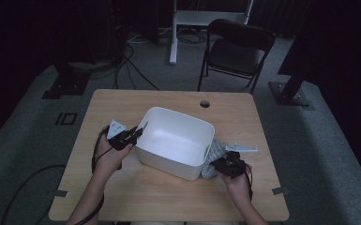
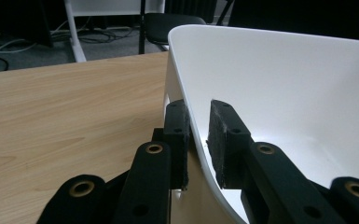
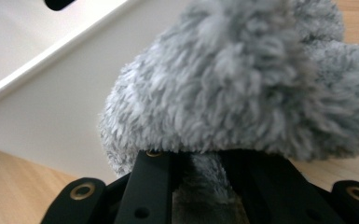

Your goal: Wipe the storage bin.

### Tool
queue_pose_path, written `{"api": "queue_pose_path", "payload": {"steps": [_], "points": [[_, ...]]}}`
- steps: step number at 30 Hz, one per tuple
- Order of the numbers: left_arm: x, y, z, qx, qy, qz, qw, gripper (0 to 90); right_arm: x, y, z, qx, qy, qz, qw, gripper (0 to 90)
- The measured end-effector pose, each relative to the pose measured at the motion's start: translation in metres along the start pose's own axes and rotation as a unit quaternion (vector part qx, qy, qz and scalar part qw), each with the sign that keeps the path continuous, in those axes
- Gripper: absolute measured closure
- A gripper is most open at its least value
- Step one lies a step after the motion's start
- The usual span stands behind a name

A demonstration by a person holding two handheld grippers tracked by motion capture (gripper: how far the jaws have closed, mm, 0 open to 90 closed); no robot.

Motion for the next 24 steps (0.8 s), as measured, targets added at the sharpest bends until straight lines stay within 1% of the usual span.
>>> {"api": "queue_pose_path", "payload": {"steps": [4, 8, 11, 12, 14, 16, 17, 19, 20, 21, 24], "points": [[-0.001, -0.001, 0.0, 0.001, 0.003, -0.004, 1.0, 77.3, -0.002, 0.002, -0.003, 0.002, 0.0, 0.007, 1.0, 77.4], [0.0, -0.001, 0.0, 0.001, 0.003, -0.004, 1.0, 76.6, -0.004, 0.004, -0.004, 0.001, 0.002, 0.009, 1.0, 77.4], [-0.001, -0.001, 0.0, 0.001, 0.003, -0.004, 1.0, 76.2, -0.005, 0.006, -0.005, 0.002, -0.001, 0.016, 0.9999, 77.5], [-0.001, -0.001, 0.0, 0.001, 0.003, -0.005, 1.0, 76.2, -0.005, 0.006, -0.005, 0.003, 0.002, 0.016, 0.9999, 77.5], [0.0, -0.001, 0.0, 0.001, 0.003, -0.004, 1.0, 76.2, -0.009, 0.008, -0.003, 0.005, 0.017, 0.014, 0.9998, 77.5], [0.0, -0.001, 0.0, 0.0, 0.001, -0.003, 1.0, 76.2, -0.011, 0.014, 0.001, 0.018, 0.019, 0.018, 0.9995, 77.6], [0.0, -0.001, 0.0, 0.0, 0.002, -0.003, 1.0, 76.2, -0.013, 0.017, 0.004, 0.018, 0.025, 0.013, 0.9995, 77.6], [0.0, -0.001, 0.0, 0.001, 0.002, -0.003, 1.0, 76.1, -0.018, 0.023, 0.01, 0.028, 0.034, 0.004, 0.999, 77.6], [0.0, -0.001, 0.0, 0.001, 0.002, -0.003, 1.0, 76.0, -0.018, 0.023, 0.01, 0.028, 0.034, 0.004, 0.999, 77.6], [0.0, -0.001, 0.0, 0.0, -0.002, -0.003, 1.0, 75.7, -0.021, 0.027, 0.013, 0.035, 0.04, 0.001, 0.9986, 77.5], [0.0, 0.0, 0.0, 0.002, -0.003, -0.006, 1.0, 75.6, -0.02, 0.025, 0.01, 0.04, 0.034, 0.004, 0.9986, 77.5]]}}
Point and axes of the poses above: each handheld gripper's, and its own axes: y roughly forward along the jaws, z roughly out of its underside, x roughly to its left, the point moved 1 cm from there along y, roughly forward along the jaws, and after that the axes turned 6 degrees about -y, right-handed, at the moved point
